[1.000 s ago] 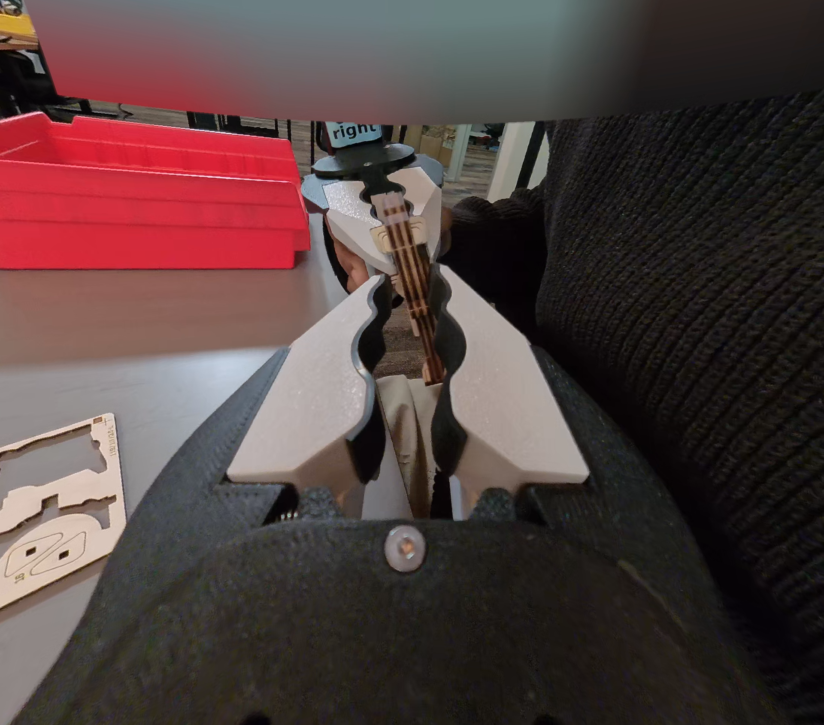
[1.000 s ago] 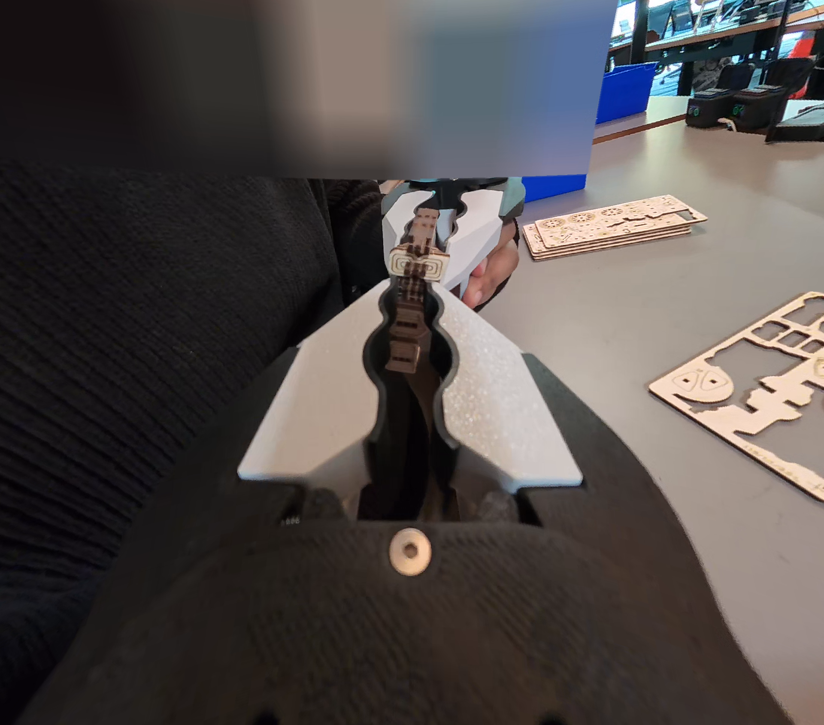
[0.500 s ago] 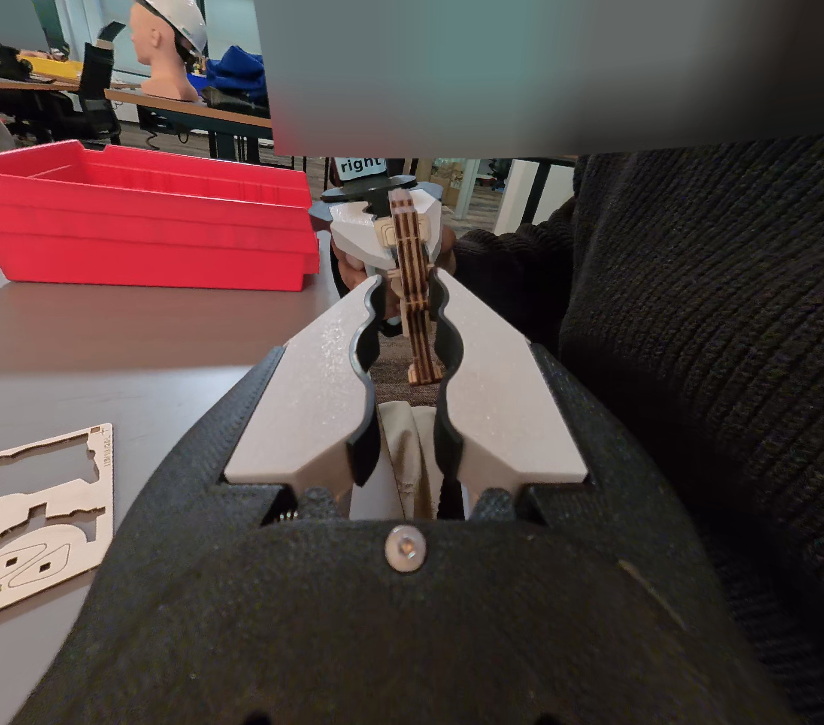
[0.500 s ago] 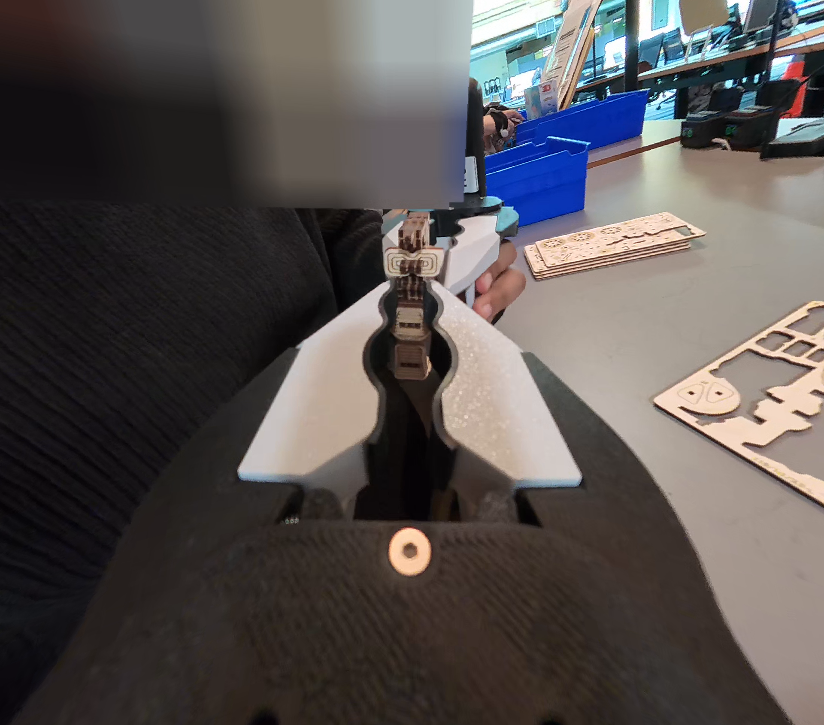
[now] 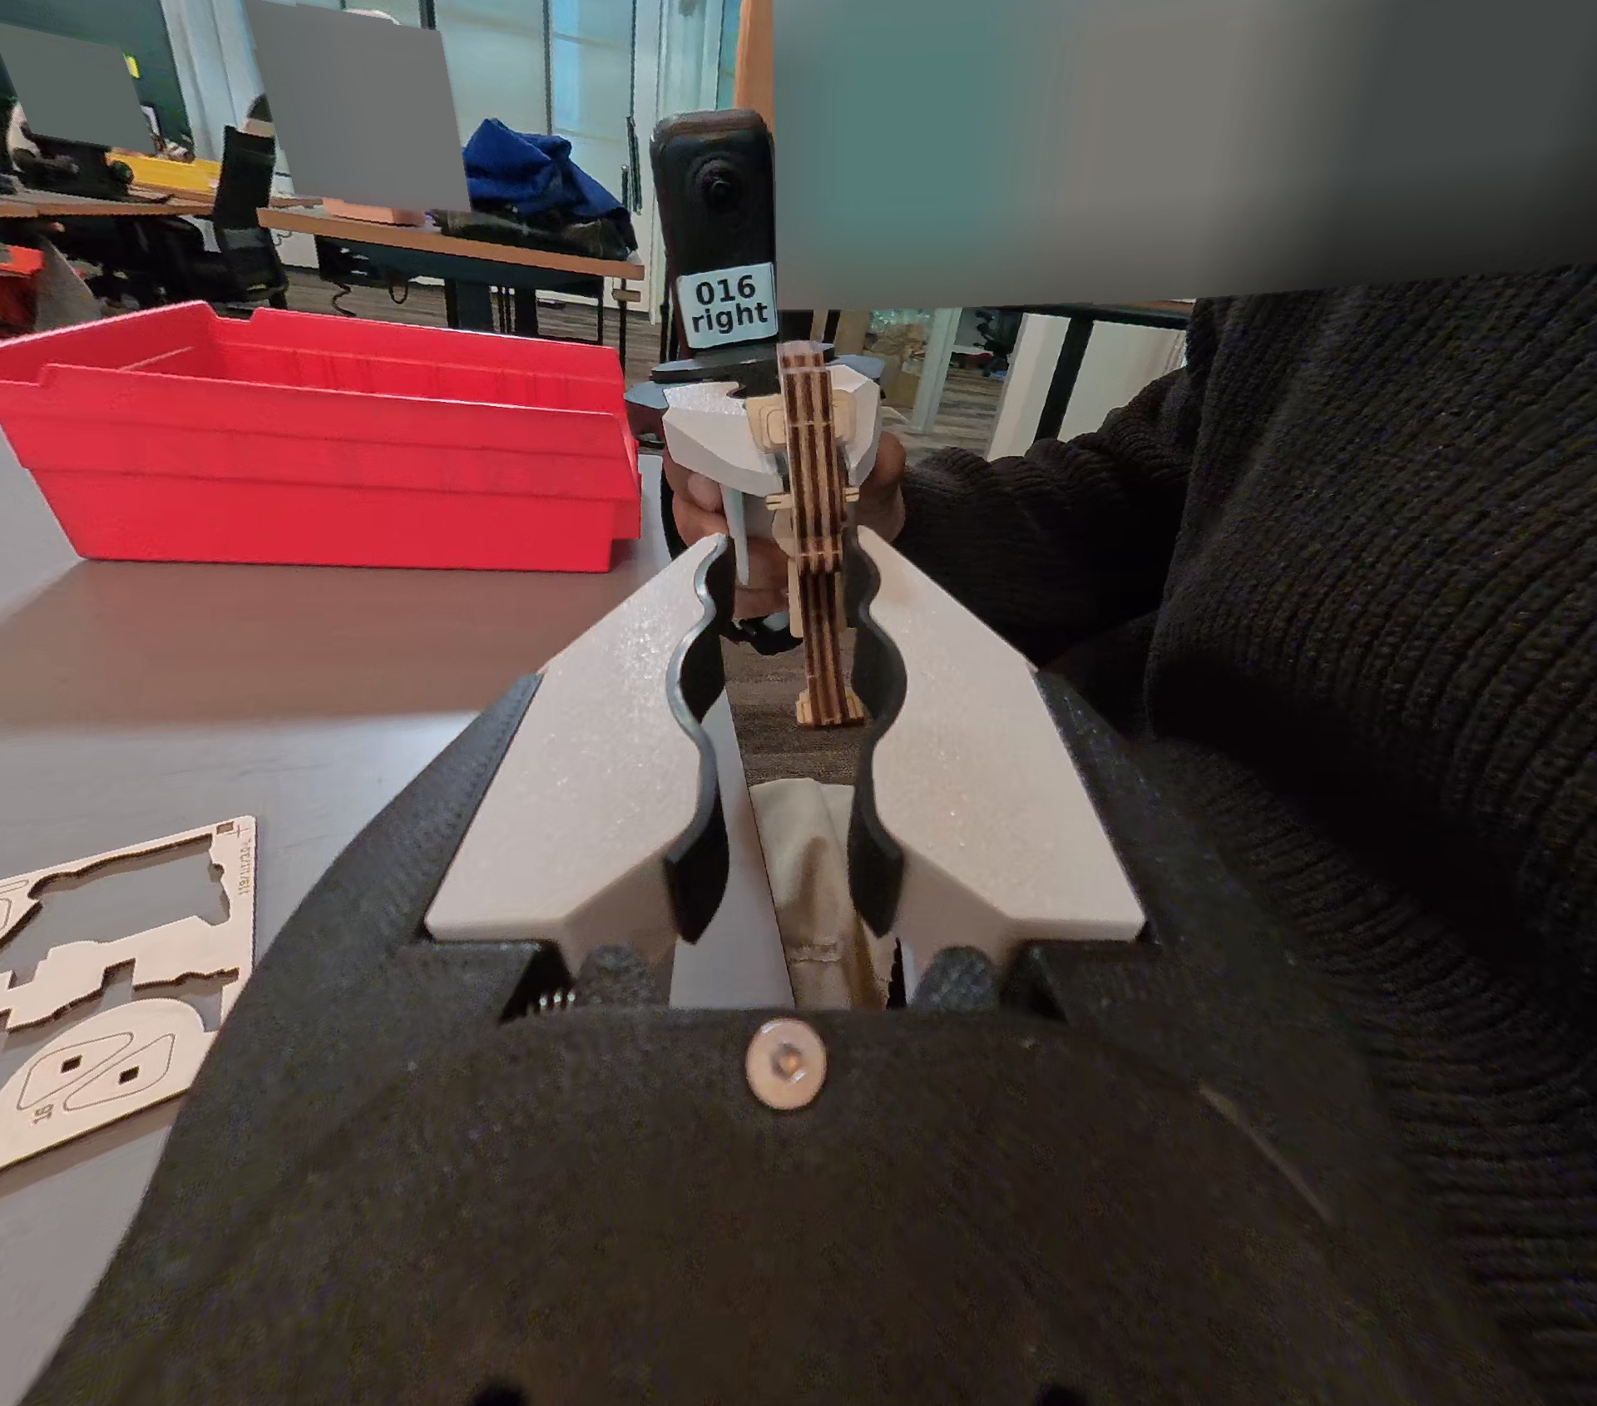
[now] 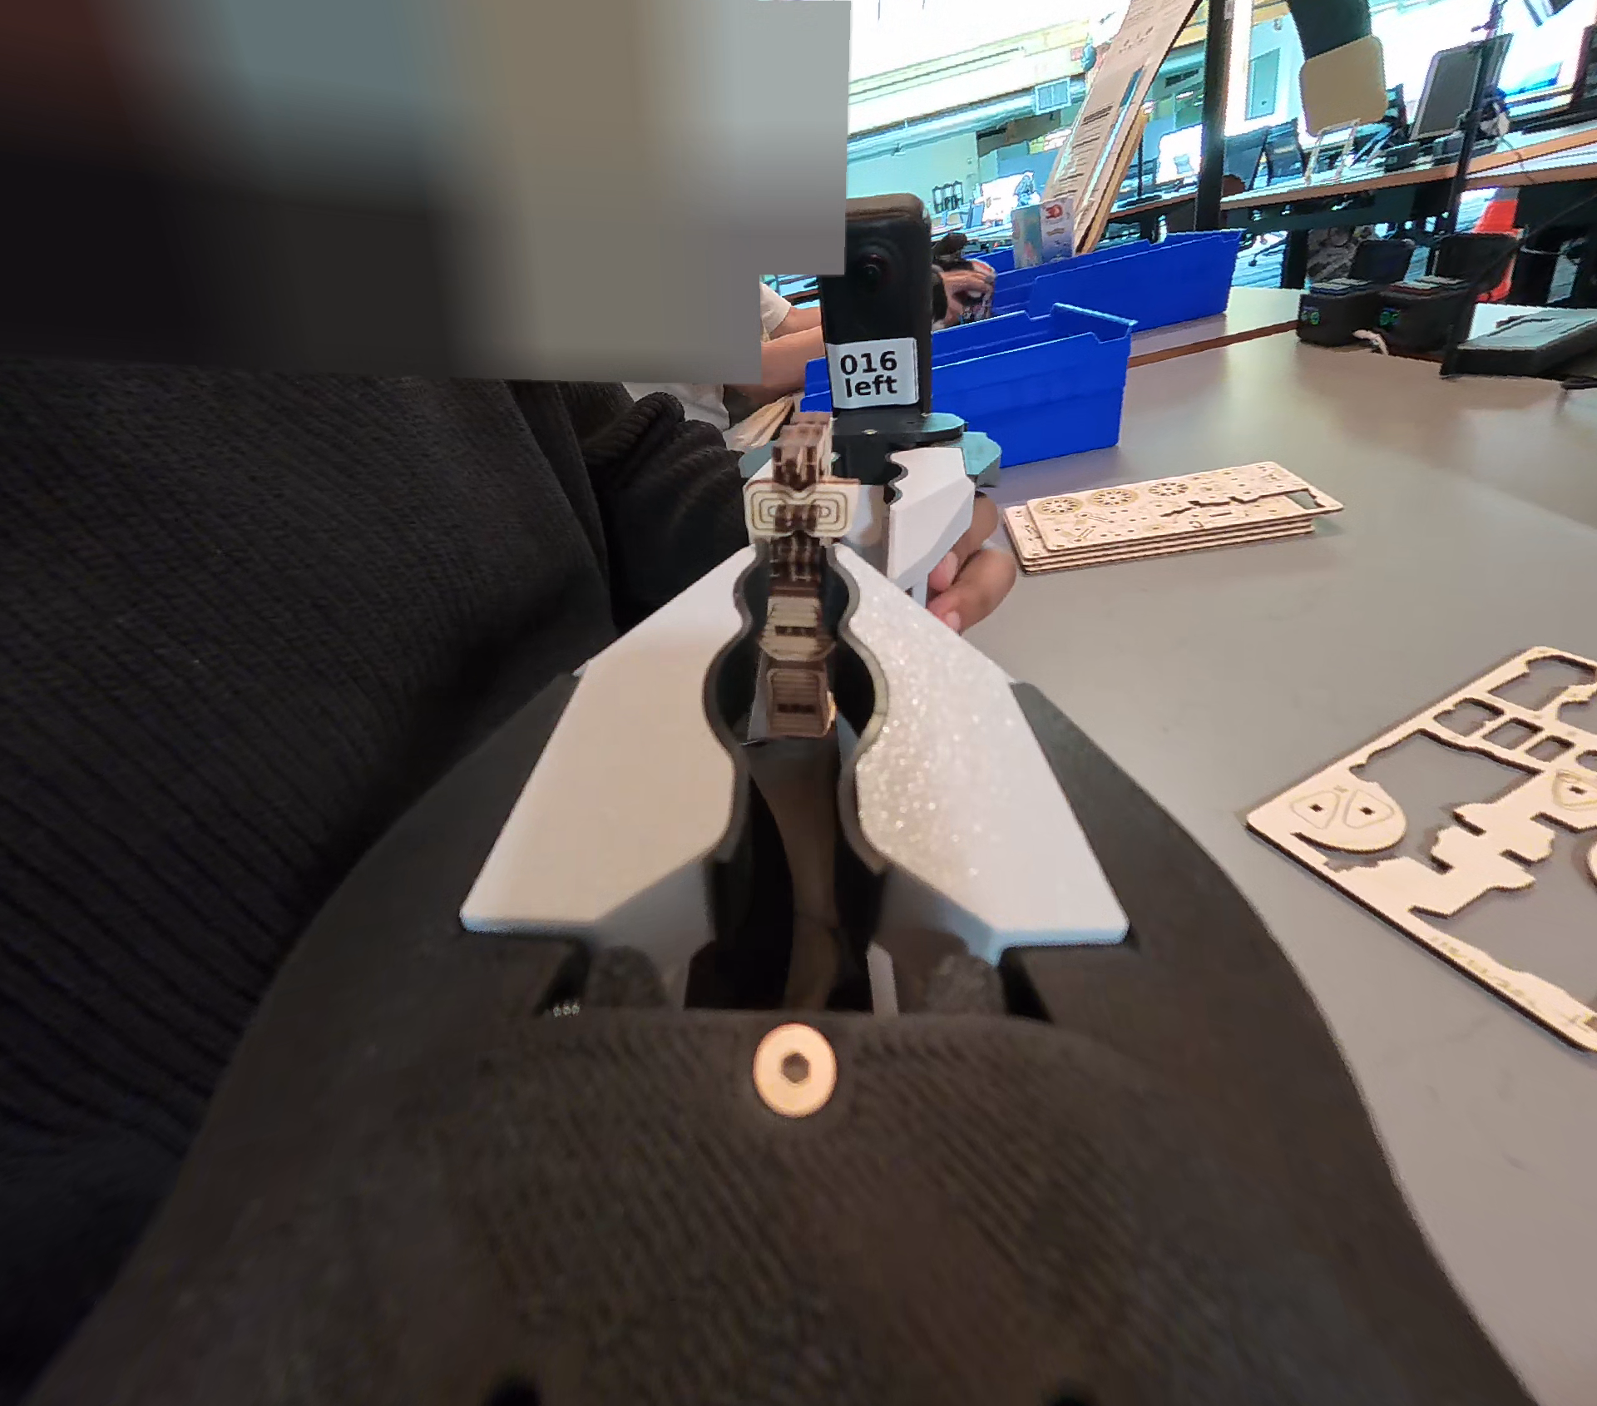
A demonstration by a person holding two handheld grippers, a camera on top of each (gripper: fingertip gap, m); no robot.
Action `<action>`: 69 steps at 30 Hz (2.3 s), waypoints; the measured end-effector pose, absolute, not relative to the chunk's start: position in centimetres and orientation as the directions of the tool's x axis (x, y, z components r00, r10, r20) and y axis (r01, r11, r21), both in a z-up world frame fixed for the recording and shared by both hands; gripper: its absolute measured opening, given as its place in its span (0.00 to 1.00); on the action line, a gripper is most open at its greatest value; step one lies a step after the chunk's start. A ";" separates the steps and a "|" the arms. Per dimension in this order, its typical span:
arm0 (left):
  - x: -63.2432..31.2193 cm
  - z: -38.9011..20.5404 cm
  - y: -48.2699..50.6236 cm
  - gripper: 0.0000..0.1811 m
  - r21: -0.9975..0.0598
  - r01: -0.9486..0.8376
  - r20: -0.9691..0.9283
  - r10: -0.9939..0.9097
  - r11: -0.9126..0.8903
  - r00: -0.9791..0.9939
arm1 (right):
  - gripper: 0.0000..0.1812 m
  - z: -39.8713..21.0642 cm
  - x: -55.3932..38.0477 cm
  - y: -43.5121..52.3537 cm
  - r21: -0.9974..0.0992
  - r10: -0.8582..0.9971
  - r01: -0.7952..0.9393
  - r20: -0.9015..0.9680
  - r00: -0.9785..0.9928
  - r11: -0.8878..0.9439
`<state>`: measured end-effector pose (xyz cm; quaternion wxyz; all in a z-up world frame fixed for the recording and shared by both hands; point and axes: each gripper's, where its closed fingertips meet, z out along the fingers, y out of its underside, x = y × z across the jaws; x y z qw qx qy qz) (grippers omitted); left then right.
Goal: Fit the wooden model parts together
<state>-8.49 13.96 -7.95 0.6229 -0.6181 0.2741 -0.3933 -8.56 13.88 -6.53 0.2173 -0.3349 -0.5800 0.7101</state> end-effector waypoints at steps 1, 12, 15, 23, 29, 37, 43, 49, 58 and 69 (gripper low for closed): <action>-8.5 -7.9 13.9 0.13 -0.985 0.153 0.146 -0.829 -0.074 0.540 | 0.06 -6.6 -8.6 13.8 -0.969 0.695 0.082 -0.224 -0.683 -0.231; -9.2 -7.9 13.9 0.13 -0.975 0.193 0.198 -0.822 -0.109 0.534 | 0.06 -7.1 -9.4 13.7 -0.973 0.694 0.098 -0.219 -0.686 -0.211; -9.2 -8.0 13.6 0.08 -0.976 0.190 0.194 -0.829 -0.108 0.524 | 0.06 -7.3 -9.6 13.8 -0.975 0.703 0.093 -0.211 -0.679 -0.203; -9.4 -8.0 13.8 0.06 -0.985 0.158 0.146 -0.822 -0.070 0.550 | 0.07 -7.5 -9.7 14.0 -0.983 0.736 0.073 -0.175 -0.654 -0.169; -9.4 -7.3 13.8 0.06 -0.996 0.045 -0.037 -0.799 0.080 0.600 | 0.07 -6.9 -9.4 14.5 -0.996 0.793 -0.025 -0.053 -0.607 -0.086; -8.7 -7.6 13.4 0.06 -0.987 -0.047 -0.154 -0.793 0.156 0.589 | 0.12 -6.9 -9.1 14.2 -0.996 0.788 -0.054 -0.017 -0.615 -0.064; -8.9 -7.7 13.6 0.06 -0.992 -0.022 -0.116 -0.801 0.127 0.588 | 0.11 -7.1 -9.2 14.2 -0.996 0.777 -0.038 -0.041 -0.628 -0.083; -9.3 -7.9 13.9 0.06 -0.996 0.037 -0.043 -0.807 0.080 0.589 | 0.11 -7.4 -9.3 13.9 -0.994 0.759 -0.008 -0.075 -0.647 -0.105; -9.4 -7.9 14.2 0.06 -0.979 0.199 0.151 -0.836 -0.052 0.527 | 0.08 -7.6 -9.7 14.3 -0.986 0.760 0.035 -0.146 -0.633 -0.161; -9.3 -7.6 14.2 0.08 -0.980 0.199 0.133 -0.817 -0.023 0.561 | 0.06 -7.4 -9.7 14.4 -0.978 0.754 0.059 -0.192 -0.629 -0.200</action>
